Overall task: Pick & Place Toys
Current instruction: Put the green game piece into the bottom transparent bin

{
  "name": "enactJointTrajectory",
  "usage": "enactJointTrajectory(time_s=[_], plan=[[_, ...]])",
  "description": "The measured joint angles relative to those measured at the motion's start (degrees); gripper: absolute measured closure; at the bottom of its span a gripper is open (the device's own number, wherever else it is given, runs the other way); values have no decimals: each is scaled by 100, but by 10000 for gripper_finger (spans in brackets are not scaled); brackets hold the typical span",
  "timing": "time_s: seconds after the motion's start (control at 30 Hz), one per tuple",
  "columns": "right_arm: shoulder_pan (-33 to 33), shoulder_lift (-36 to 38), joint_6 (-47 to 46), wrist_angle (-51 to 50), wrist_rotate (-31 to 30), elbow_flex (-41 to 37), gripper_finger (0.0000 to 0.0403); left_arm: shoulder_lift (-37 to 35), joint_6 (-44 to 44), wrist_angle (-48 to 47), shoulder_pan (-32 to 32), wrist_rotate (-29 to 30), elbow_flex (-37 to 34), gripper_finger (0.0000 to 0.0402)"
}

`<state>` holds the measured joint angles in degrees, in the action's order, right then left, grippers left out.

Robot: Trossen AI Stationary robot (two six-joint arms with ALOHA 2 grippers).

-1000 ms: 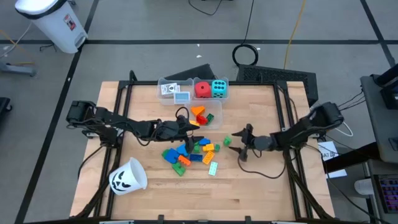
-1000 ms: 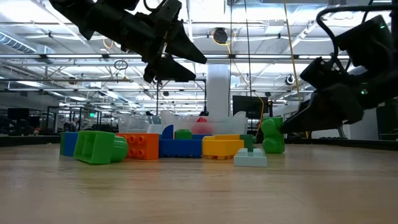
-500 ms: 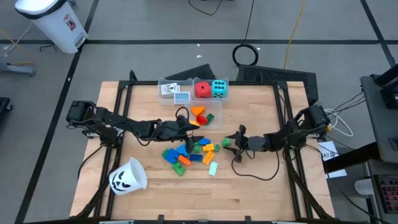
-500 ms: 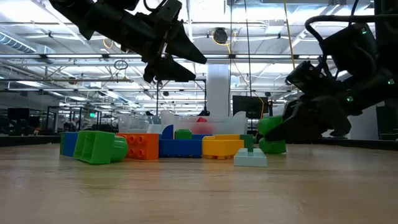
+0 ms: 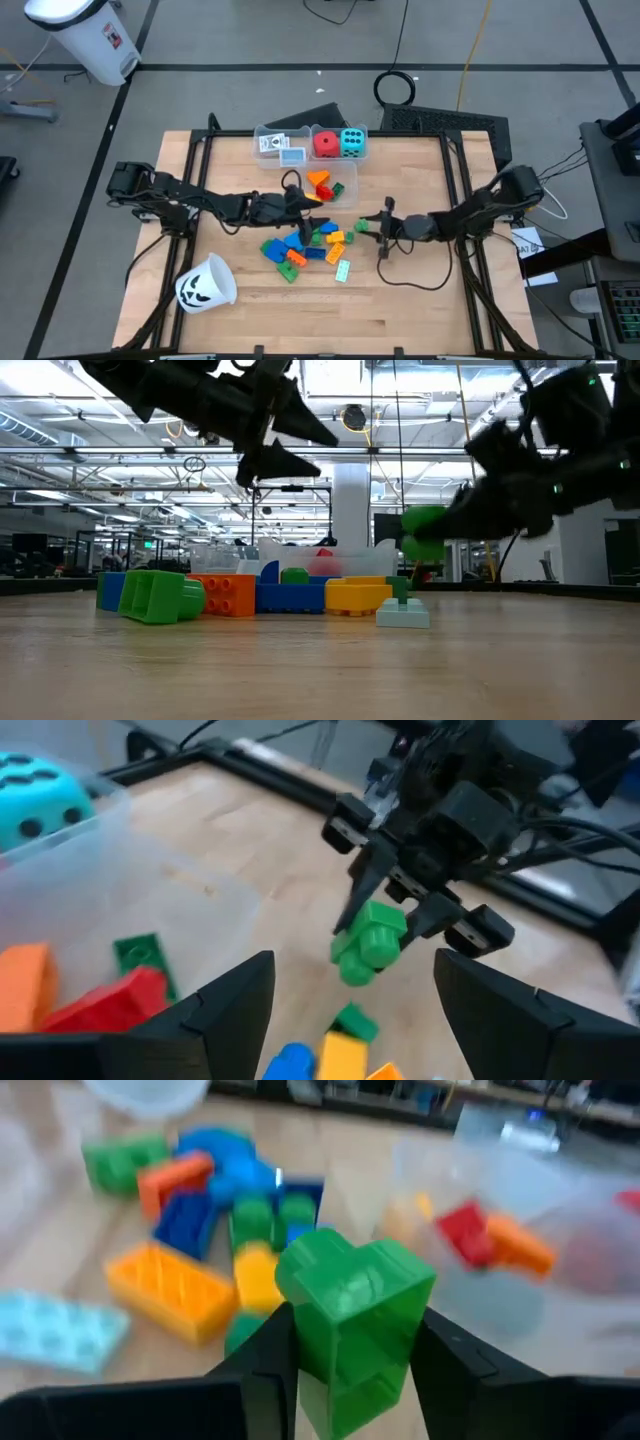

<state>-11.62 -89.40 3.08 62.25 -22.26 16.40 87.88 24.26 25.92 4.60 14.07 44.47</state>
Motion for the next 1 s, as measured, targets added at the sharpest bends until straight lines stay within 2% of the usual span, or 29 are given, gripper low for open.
enactJointTrajectory(time_s=[0.2,0.33,0.63,0.87,1.0], plan=[[2,910,85,-16,148,22,293,-2,-105,628,0,-501,0,124],[-9,1207,544,-360,158,281,293,-2,-14,1065,-19,-551,0,127],[-9,1289,826,-1905,155,1300,293,26,-231,1348,6,-559,0,125],[-11,1288,653,-1970,161,1429,293,468,-1552,1483,258,-544,207,141],[-11,1260,552,-1916,181,1429,293,792,-1678,1441,278,-492,522,148]])
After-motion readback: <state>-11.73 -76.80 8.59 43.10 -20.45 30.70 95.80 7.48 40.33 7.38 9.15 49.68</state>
